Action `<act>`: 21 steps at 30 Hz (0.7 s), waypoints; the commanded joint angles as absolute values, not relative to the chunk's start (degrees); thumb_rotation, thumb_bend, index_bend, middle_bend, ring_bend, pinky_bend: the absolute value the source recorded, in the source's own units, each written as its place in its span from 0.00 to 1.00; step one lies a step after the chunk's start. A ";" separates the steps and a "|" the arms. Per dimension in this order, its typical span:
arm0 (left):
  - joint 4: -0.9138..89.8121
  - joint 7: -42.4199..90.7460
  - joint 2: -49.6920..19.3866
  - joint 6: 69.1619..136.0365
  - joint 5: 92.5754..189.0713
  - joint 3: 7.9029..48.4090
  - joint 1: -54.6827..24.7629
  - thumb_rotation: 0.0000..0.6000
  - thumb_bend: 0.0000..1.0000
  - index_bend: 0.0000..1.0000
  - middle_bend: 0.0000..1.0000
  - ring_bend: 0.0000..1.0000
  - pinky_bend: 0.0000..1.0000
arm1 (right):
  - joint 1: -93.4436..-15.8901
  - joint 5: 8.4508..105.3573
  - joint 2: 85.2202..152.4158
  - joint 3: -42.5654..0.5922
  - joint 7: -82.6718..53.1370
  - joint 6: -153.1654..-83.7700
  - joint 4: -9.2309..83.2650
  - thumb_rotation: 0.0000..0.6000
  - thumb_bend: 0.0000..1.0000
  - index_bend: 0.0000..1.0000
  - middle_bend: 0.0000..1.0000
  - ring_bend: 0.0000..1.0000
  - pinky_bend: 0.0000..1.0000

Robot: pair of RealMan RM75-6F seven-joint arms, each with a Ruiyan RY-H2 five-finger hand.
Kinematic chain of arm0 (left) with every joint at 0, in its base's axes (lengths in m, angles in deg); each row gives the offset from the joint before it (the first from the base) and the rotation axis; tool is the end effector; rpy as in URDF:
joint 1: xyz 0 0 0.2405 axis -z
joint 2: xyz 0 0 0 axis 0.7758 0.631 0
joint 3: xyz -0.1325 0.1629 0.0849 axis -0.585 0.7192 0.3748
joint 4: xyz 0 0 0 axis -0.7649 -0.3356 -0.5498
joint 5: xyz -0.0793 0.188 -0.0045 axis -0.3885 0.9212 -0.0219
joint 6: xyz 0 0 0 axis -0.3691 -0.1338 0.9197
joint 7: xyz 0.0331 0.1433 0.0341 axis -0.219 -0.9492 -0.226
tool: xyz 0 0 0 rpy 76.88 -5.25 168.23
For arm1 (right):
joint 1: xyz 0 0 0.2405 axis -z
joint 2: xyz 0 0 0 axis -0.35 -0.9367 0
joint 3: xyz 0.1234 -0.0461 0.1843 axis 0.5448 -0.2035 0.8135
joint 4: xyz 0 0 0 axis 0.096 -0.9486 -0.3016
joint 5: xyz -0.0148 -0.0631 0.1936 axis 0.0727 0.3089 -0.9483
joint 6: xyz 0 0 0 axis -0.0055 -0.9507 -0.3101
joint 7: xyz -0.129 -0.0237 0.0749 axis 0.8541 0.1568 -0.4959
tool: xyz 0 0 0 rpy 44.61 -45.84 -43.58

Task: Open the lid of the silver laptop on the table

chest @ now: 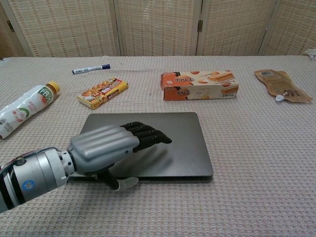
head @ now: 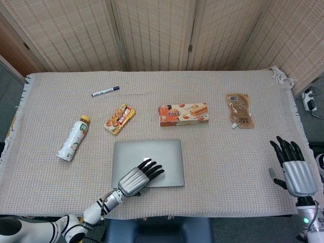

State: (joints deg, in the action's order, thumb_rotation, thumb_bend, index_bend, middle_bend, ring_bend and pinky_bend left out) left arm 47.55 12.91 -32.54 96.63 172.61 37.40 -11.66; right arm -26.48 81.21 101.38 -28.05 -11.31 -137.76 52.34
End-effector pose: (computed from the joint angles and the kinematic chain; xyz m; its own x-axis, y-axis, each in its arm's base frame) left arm -0.1037 0.2437 -0.0864 0.5475 0.2207 0.8072 0.6394 -0.7326 -0.2334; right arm -0.2835 -0.1926 0.1425 0.4446 -0.0171 0.8955 -0.8951 -0.0441 0.4436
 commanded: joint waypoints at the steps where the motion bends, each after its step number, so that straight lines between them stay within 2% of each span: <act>1: 46.09 13.71 -32.96 98.67 173.50 37.57 -12.27 1.00 0.49 0.13 0.12 0.02 0.00 | -26.52 82.86 101.39 -28.61 -12.30 -138.33 52.40 1.00 0.43 0.00 0.00 0.07 0.00; 7: 42.61 15.93 -33.75 103.36 175.63 37.53 -13.14 1.00 0.55 0.15 0.14 0.04 0.00 | -27.37 88.81 100.46 -31.01 -15.61 -138.56 53.08 1.00 0.42 0.00 0.01 0.09 0.00; 11: 41.09 15.97 -34.29 105.62 176.47 36.65 -13.08 1.00 0.59 0.15 0.14 0.04 0.00 | -28.60 93.40 99.96 -32.81 -18.31 -138.24 53.12 1.00 0.44 0.00 0.05 0.12 0.02; 21: 42.40 14.06 -33.49 106.21 174.99 31.58 -10.48 1.00 0.66 0.15 0.14 0.05 0.00 | -35.09 101.77 97.87 -36.93 -23.58 -131.02 55.25 1.00 0.82 0.00 0.10 0.14 0.04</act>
